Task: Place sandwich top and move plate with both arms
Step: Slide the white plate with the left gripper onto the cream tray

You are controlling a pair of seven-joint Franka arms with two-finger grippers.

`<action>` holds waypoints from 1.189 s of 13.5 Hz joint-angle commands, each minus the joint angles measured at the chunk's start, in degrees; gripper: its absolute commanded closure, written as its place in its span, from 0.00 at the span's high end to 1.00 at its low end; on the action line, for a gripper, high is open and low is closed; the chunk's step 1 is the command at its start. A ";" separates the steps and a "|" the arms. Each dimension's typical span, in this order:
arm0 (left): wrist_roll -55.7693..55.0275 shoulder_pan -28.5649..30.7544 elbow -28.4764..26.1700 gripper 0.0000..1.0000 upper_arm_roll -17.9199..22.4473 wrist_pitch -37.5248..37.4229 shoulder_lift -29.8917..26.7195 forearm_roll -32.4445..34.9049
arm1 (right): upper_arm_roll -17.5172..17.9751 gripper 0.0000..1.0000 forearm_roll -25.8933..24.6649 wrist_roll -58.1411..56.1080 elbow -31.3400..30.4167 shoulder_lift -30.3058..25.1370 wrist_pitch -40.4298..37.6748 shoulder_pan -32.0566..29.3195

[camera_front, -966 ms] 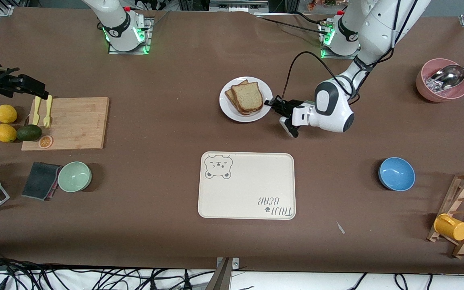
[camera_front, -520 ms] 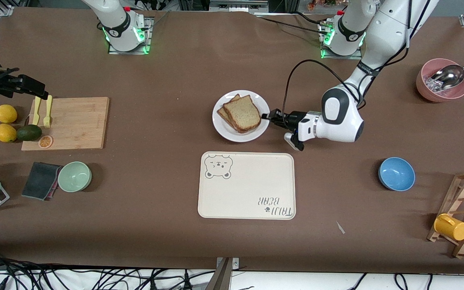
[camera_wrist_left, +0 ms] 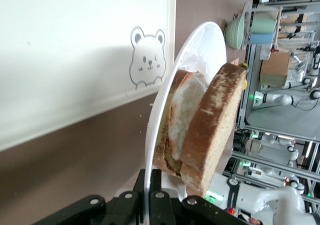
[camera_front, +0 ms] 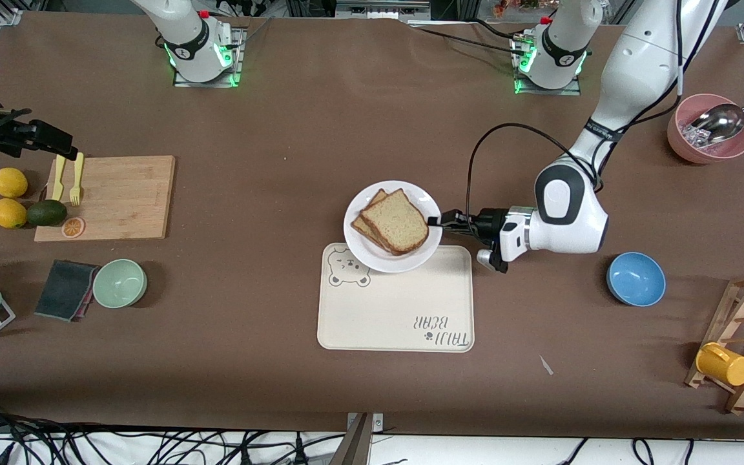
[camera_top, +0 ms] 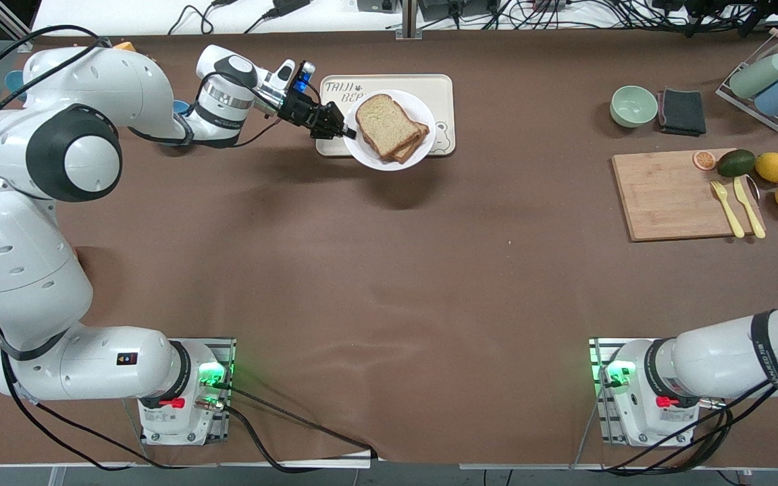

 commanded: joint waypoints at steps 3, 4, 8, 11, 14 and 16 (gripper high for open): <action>-7.21 0.15 13.59 0.00 -0.16 -1.58 8.21 -1.34 | -0.07 1.00 0.33 0.17 1.29 0.51 0.16 0.00; -8.43 -0.20 16.05 0.00 1.40 -1.40 9.88 -1.25 | -0.07 1.00 0.33 0.08 1.29 0.51 0.16 -0.08; -9.59 -1.60 25.02 0.00 4.57 -1.22 16.83 -0.81 | -0.07 1.00 0.24 0.43 1.37 0.51 0.25 0.00; -9.59 -2.40 28.37 0.00 4.94 -1.05 19.65 -0.81 | 0.02 1.00 -0.02 -0.62 1.64 0.51 0.25 0.09; -9.24 -3.54 29.08 0.00 5.02 0.88 21.50 -0.81 | -0.16 1.00 0.07 -0.53 1.55 0.51 0.24 -0.17; -9.06 -3.54 28.99 0.00 5.02 0.97 22.46 -0.81 | -0.16 1.00 0.15 -0.62 1.55 0.60 0.33 -0.35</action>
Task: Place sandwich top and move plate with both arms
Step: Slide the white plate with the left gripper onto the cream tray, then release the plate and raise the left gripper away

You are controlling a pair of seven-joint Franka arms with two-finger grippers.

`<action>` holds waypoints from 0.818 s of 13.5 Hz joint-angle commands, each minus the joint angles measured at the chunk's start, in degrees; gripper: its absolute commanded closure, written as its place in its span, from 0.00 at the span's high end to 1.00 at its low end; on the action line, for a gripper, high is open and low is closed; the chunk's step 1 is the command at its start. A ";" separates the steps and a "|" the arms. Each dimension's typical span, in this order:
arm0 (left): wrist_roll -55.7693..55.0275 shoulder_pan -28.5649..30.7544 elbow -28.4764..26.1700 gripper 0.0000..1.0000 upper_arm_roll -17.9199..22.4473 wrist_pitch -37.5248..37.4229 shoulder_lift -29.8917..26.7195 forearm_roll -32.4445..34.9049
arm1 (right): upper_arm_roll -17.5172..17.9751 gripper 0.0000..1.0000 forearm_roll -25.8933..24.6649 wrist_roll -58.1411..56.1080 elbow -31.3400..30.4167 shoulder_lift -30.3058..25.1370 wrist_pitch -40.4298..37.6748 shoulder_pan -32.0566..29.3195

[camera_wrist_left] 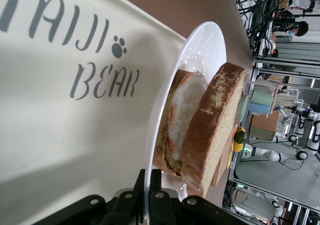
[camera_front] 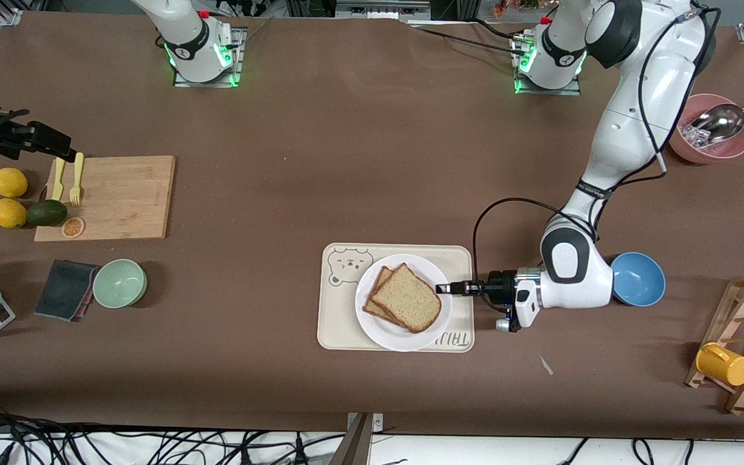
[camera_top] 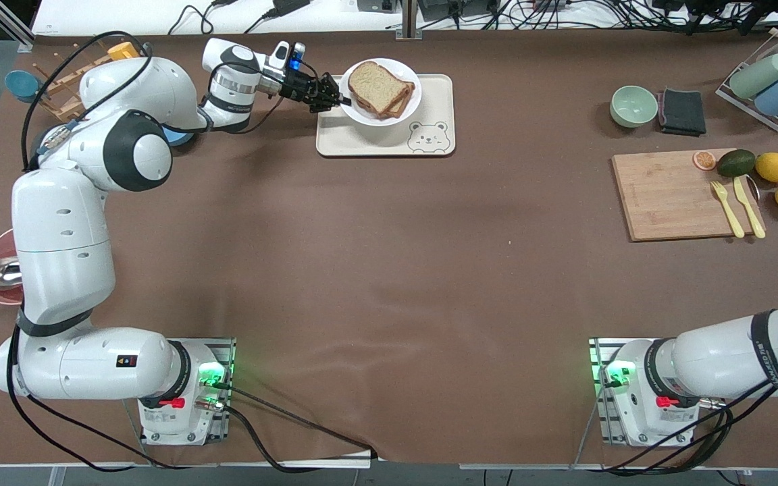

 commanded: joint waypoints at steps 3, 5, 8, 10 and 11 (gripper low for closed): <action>-0.27 -0.80 2.23 0.00 0.40 -0.40 1.93 -0.64 | -0.24 1.00 0.06 0.11 1.44 0.45 -0.30 -0.35; -0.09 -2.20 2.14 0.00 1.71 -0.40 2.11 -0.55 | -0.33 1.00 0.06 -0.07 1.44 0.45 -0.21 -0.44; 0.43 -2.73 2.14 0.00 2.25 -0.49 2.63 -0.63 | -0.33 1.00 -0.20 -0.06 1.44 0.54 -0.12 -0.35; 1.22 -2.73 2.14 0.00 2.25 -0.49 2.99 -0.64 | -0.33 1.00 -0.02 -0.07 1.44 0.45 -0.12 -0.44; 1.14 -2.73 2.23 0.14 2.25 -0.49 2.99 -0.64 | -0.24 1.00 -0.29 -0.06 1.44 0.54 -0.12 -0.35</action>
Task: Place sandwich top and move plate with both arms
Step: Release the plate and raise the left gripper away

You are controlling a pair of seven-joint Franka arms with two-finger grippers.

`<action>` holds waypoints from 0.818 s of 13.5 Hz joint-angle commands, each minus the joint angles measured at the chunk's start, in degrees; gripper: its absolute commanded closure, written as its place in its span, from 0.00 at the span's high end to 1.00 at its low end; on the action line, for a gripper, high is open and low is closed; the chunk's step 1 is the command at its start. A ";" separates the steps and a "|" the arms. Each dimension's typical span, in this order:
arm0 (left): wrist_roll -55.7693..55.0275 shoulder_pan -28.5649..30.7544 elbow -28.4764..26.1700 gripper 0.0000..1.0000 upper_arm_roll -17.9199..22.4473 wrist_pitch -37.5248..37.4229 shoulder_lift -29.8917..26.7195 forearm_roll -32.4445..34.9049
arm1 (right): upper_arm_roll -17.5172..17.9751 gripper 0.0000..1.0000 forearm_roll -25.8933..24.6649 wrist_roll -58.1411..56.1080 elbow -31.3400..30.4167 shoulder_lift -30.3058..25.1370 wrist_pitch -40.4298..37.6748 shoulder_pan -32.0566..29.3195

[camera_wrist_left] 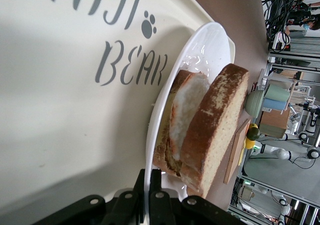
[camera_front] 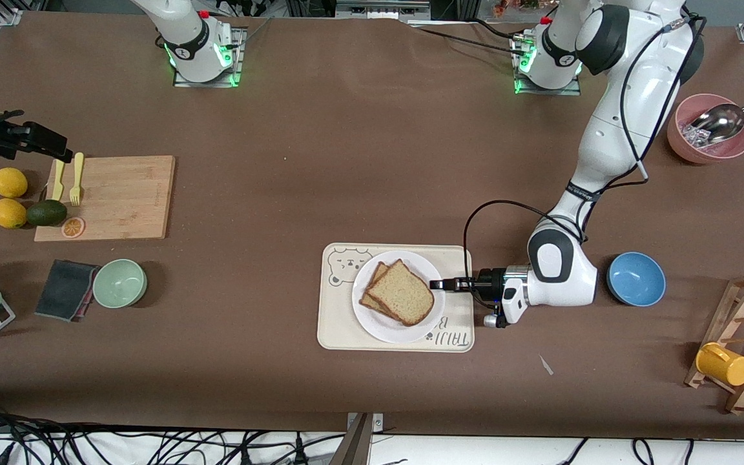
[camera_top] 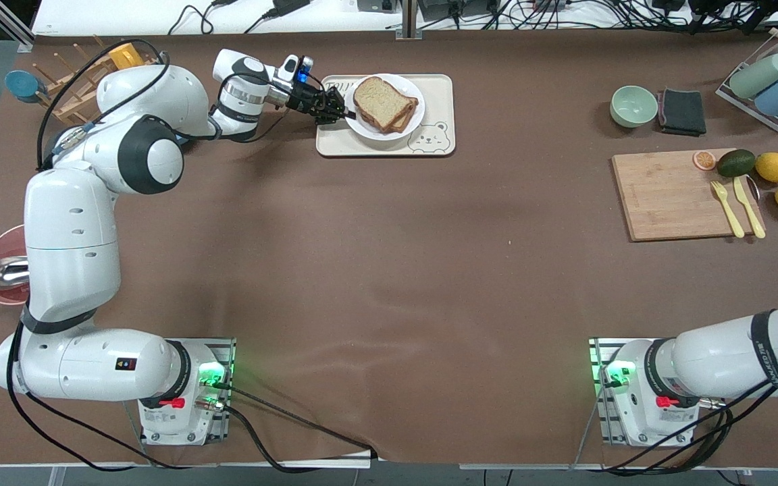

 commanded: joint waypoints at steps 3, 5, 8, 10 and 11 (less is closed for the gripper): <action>1.39 0.09 1.81 1.00 0.71 -0.60 0.68 -0.55 | -0.01 1.00 -0.37 -0.54 1.40 0.54 -0.20 -0.43; 1.30 0.36 1.89 1.00 1.67 -0.78 0.07 1.02 | -0.01 1.00 -0.46 -0.46 1.40 0.54 -0.20 -0.44; 0.86 1.23 1.63 1.00 1.85 -1.74 -1.17 3.40 | -0.01 1.00 -0.11 -0.37 1.40 0.45 0.42 -0.44; 0.43 1.93 1.54 1.00 1.85 -2.71 -2.39 5.59 | -0.01 1.00 0.07 0.33 1.40 0.37 0.76 -0.26; 0.34 2.03 1.54 1.00 1.85 -3.15 -3.18 7.17 | -0.01 1.00 0.07 0.51 1.40 0.36 1.38 -0.26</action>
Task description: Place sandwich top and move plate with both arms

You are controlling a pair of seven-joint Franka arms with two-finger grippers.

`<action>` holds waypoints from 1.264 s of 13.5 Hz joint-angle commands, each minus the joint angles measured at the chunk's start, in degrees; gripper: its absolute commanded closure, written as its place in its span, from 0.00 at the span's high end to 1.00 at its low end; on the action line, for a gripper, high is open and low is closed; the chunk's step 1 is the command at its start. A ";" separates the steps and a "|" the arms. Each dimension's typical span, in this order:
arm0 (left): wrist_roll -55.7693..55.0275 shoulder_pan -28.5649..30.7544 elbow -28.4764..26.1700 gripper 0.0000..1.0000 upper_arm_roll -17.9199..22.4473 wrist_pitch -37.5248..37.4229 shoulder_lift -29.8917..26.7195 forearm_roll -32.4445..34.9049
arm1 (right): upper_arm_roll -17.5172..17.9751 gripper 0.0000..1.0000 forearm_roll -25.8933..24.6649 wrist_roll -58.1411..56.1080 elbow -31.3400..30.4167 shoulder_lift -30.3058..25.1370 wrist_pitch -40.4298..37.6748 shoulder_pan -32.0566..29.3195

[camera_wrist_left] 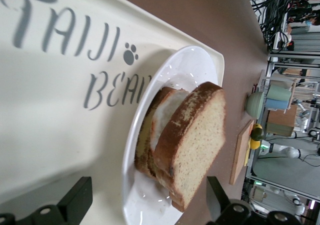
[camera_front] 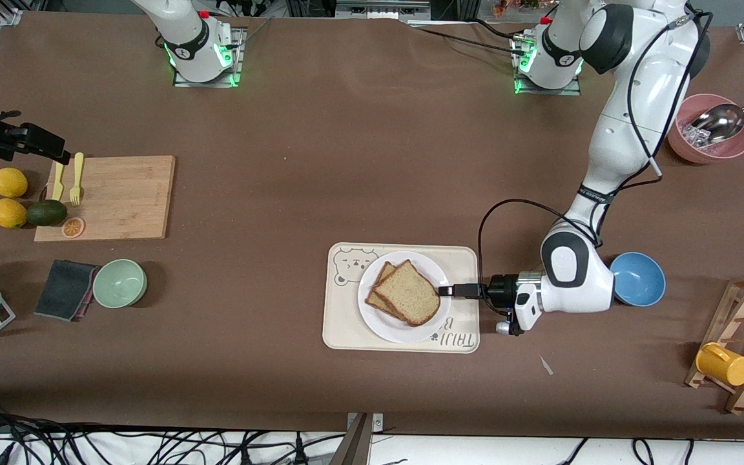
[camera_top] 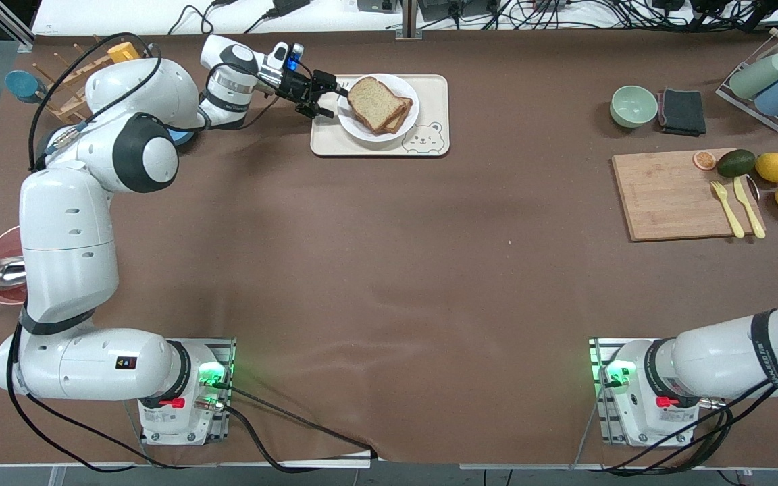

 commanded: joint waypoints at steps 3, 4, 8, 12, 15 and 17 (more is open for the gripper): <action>-1.14 2.29 -0.47 1.00 0.76 -2.79 -4.42 8.26 | 0.23 1.00 0.08 0.38 1.30 0.45 0.37 -0.11; -2.01 2.21 -0.30 1.00 0.94 -3.75 -5.22 8.36 | 0.23 1.00 0.08 0.38 1.30 0.45 0.63 -0.20; -7.37 2.38 -0.12 1.00 1.20 -4.37 -9.52 19.22 | 0.23 1.00 -0.09 -0.32 1.30 0.89 2.56 -0.12; -11.15 2.47 -0.12 1.00 1.20 -4.98 -13.12 32.14 | 0.23 1.00 0.35 -0.41 1.12 1.24 3.01 -0.20; -14.32 2.38 -0.12 1.00 1.20 -6.91 -16.03 42.43 | 0.23 1.00 0.96 0.20 1.21 0.89 2.66 -0.20; -16.77 2.12 -0.12 1.00 1.20 -8.93 -17.87 48.84 | 0.14 1.00 0.96 -0.06 1.21 0.89 2.48 -0.20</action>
